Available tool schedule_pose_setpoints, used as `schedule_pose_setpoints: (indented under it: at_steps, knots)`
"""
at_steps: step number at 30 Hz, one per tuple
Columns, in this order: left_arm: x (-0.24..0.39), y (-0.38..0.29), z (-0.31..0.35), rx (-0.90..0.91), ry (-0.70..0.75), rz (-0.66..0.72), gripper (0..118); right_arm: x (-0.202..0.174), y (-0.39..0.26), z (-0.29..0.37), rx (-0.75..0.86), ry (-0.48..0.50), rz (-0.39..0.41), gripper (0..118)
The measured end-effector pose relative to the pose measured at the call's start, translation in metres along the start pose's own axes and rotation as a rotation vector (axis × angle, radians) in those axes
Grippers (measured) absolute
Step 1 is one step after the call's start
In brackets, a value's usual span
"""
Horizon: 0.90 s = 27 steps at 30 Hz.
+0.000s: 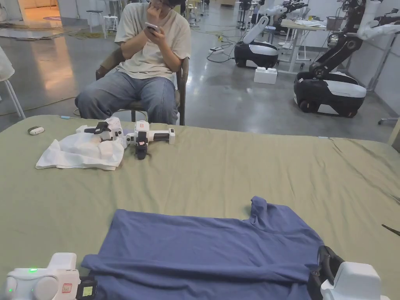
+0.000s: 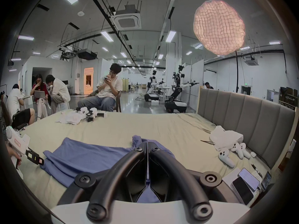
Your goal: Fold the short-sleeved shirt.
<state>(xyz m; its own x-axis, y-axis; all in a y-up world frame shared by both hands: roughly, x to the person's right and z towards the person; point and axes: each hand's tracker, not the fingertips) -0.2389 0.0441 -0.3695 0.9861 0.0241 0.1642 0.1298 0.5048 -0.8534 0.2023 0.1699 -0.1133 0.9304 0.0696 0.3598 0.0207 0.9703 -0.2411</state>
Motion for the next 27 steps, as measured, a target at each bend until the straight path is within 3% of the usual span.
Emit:
schedule_pose_setpoints:
  at_steps: [4,6,7,9,11,14,16,18,20,27]
  knots:
    - [0.006,-0.004,-0.021,-0.051,-0.006,0.002,70,0.008,-0.01,-0.004,-0.049,-0.015,-0.001,0]
    - [0.013,-0.003,-0.017,-0.042,0.023,-0.002,65,0.012,-0.016,-0.006,-0.078,-0.021,0.003,0]
    - [0.016,-0.003,-0.016,-0.051,0.033,-0.014,57,0.015,-0.019,-0.008,-0.087,-0.022,0.003,0]
    - [0.023,-0.003,-0.014,-0.054,0.025,-0.049,25,0.022,-0.025,-0.012,-0.121,-0.032,0.001,0]
    - [0.033,-0.004,-0.01,-0.052,-0.008,-0.102,2,0.033,-0.031,-0.022,-0.168,-0.048,-0.007,1]
    - [0.036,-0.006,-0.007,-0.059,-0.052,-0.115,2,0.053,-0.042,-0.043,-0.292,-0.051,-0.012,1]
    - [0.031,-0.005,-0.002,-0.056,-0.053,-0.115,1,0.068,-0.051,-0.059,-0.352,-0.049,-0.017,11]
    - [0.028,-0.006,0.008,-0.039,-0.033,-0.124,1,0.083,-0.063,-0.076,-0.461,-0.048,-0.007,44]
    - [0.021,-0.006,0.016,-0.001,-0.015,-0.133,1,0.093,-0.076,-0.092,-0.522,-0.044,-0.01,66]
    - [0.013,-0.01,0.04,0.075,-0.03,-0.117,0,0.105,-0.111,-0.138,-0.712,0.058,-0.045,68]
